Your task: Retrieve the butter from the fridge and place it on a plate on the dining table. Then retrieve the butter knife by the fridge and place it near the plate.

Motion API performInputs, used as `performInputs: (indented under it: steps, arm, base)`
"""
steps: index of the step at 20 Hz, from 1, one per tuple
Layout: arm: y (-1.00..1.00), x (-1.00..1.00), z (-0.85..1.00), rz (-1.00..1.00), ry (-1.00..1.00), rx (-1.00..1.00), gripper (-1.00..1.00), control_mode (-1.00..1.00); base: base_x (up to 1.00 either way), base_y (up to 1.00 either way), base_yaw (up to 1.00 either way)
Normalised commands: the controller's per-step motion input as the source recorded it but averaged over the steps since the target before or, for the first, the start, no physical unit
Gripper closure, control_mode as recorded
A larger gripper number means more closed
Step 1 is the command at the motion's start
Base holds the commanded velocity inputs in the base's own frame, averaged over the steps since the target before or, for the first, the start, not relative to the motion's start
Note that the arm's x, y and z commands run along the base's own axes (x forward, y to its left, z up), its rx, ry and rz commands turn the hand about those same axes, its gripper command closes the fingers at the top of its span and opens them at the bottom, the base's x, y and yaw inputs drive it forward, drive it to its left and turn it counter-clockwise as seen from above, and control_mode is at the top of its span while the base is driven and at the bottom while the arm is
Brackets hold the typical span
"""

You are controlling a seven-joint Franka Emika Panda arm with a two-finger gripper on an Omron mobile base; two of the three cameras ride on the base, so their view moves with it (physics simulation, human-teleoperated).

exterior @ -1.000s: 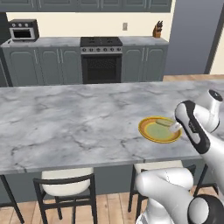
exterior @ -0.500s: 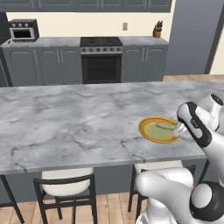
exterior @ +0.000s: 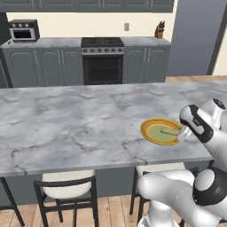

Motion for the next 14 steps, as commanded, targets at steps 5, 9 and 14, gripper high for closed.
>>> performInputs:
  steps: [5, 9, 14]
  arm:
    - [0.00, 0.17, -0.08, 0.01, 0.00, -0.01, 1.00, -1.00]
    - [0.00, 0.41, -0.04, 0.02, 0.00, 0.00, 1.00, -1.00]
    - [0.00, 0.33, -0.10, 0.05, 0.07, -0.04, 1.00, -1.00]
  base:
    - [0.00, 0.00, 0.00]
    - [0.00, 0.00, 0.00]
    - [0.00, 0.00, 0.00]
